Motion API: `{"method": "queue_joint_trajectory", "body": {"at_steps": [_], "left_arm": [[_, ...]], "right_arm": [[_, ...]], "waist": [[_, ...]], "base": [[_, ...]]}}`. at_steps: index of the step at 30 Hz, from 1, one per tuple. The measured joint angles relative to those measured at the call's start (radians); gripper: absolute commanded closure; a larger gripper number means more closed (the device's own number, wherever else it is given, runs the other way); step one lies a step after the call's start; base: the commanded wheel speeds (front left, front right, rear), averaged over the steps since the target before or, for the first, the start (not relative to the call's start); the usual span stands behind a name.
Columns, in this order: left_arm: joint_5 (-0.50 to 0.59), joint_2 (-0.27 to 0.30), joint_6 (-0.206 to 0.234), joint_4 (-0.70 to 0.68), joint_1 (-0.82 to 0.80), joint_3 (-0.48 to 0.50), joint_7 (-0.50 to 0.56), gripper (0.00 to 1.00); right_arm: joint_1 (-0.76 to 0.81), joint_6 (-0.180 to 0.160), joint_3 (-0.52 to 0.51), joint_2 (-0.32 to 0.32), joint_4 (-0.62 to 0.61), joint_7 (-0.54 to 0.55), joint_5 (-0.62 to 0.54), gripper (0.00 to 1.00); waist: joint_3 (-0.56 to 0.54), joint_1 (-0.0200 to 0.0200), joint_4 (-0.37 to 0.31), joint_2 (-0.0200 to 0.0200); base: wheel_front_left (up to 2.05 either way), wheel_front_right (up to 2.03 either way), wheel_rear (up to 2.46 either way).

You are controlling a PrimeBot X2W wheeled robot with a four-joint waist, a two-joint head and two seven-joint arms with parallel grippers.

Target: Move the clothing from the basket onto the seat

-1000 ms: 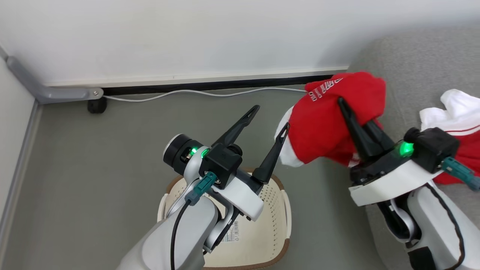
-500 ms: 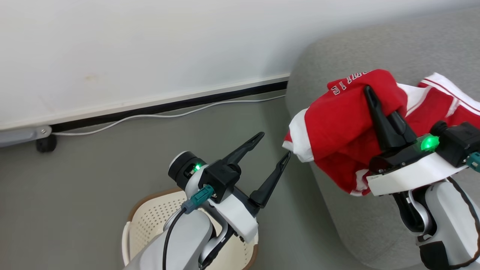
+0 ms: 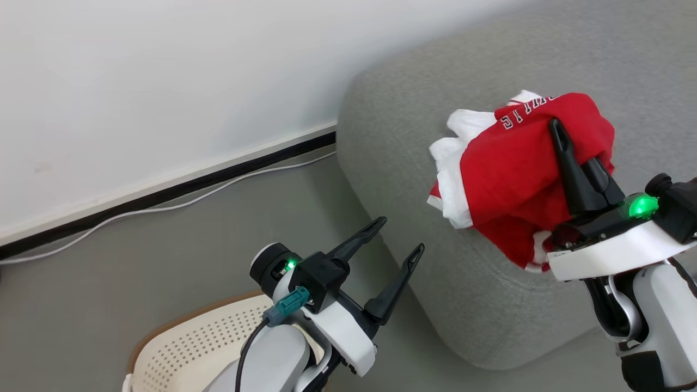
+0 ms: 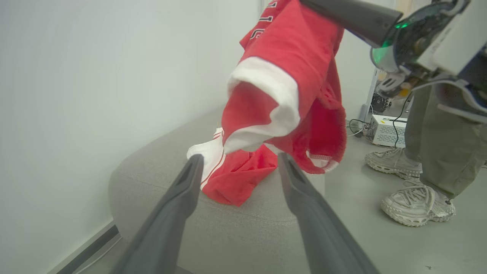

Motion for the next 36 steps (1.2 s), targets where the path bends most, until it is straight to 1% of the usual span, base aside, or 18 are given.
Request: {"method": "queue_joint_trajectory", "body": {"at_steps": [4,11,13,18,22,28,36], "left_arm": [[0.001,-0.008,-0.009,-0.008,0.006,0.005,0.0,0.0],[0.002,-0.023,-0.015,-0.016,0.026,0.005,0.0,0.0],[0.007,-0.025,-0.021,-0.019,0.026,-0.002,0.0,0.0],[0.012,-0.027,-0.023,-0.018,0.023,-0.028,0.0,0.0],[0.011,-0.027,-0.023,-0.016,0.014,-0.054,0.0,0.0],[-0.009,-0.027,-0.023,-0.026,-0.032,-0.101,0.0,0.0],[-0.009,-0.025,-0.023,0.009,-0.086,-0.136,0.0,0.0]], "right_arm": [[0.005,0.0,-0.01,-0.012,-0.007,0.0,-0.001,1.0],[0.013,0.0,-0.069,-0.036,-0.032,0.0,-0.001,1.0],[0.024,0.0,-0.101,-0.041,-0.043,0.0,-0.001,1.0],[0.037,0.0,-0.198,-0.057,-0.063,0.0,-0.006,1.0],[0.038,0.0,-0.27,-0.099,-0.064,0.0,-0.03,1.0],[-0.02,0.0,-0.342,-0.167,-0.018,0.0,-0.035,1.0],[-0.163,0.0,-0.334,-0.232,0.1,0.0,-0.036,1.0]], "waist": [[-0.006,0.0,-0.049,0.0],[-0.002,0.0,-0.109,0.0],[0.006,0.0,-0.121,0.0],[0.035,0.0,-0.136,0.0],[0.058,0.0,-0.143,0.0],[0.107,0.0,-0.149,0.0],[0.206,0.0,-0.152,0.0]], "base": [[0.0,0.0,0.0],[0.0,0.0,0.0],[0.0,0.0,0.0],[0.0,0.0,0.0],[0.0,0.0,0.0],[0.0,0.0,0.0],[0.0,0.0,0.0]]}}
